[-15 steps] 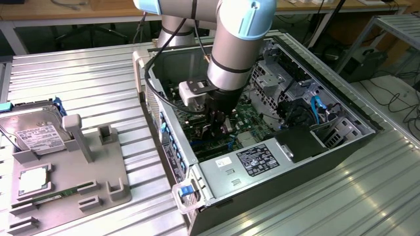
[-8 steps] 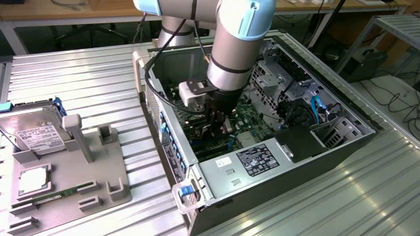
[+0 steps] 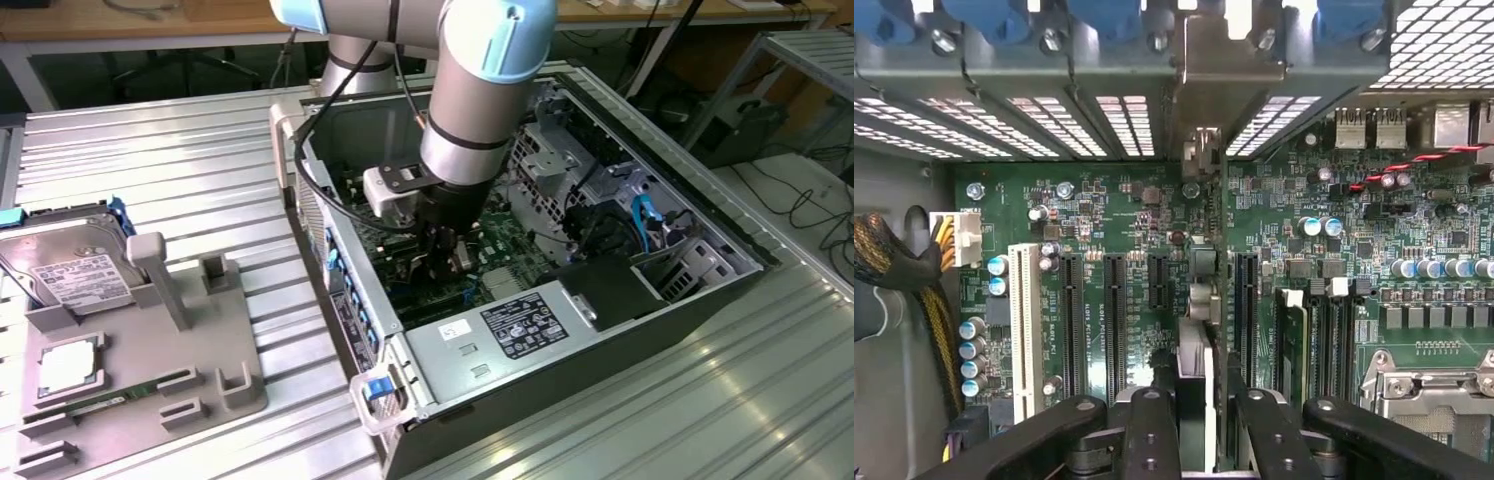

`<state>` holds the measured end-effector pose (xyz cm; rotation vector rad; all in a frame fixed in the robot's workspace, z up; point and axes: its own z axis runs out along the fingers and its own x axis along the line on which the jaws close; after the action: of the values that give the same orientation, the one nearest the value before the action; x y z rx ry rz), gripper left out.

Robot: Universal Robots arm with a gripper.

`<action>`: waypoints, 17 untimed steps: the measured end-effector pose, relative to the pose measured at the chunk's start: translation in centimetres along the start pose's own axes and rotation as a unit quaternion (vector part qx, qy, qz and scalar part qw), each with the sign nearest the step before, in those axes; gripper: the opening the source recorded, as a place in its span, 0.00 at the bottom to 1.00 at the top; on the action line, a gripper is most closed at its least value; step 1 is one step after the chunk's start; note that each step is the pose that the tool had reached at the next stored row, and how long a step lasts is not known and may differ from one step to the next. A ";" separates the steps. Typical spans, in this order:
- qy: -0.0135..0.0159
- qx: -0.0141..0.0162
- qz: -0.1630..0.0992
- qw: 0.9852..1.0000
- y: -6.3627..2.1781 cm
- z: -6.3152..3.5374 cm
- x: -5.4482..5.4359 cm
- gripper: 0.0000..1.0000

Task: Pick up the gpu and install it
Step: 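Insert the gpu into the slot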

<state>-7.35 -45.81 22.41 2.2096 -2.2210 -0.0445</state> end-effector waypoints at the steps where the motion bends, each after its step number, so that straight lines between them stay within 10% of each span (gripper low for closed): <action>1: -0.003 0.001 0.000 1.000 -0.02 0.21 -0.1 0.27; 7: 0.000 0.000 0.000 1.000 0.02 -0.53 0.0 0.35; 17: 0.000 0.000 0.000 1.000 0.14 -5.28 -0.1 0.35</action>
<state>-7.35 -45.74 27.70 2.2094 -2.2208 -0.0435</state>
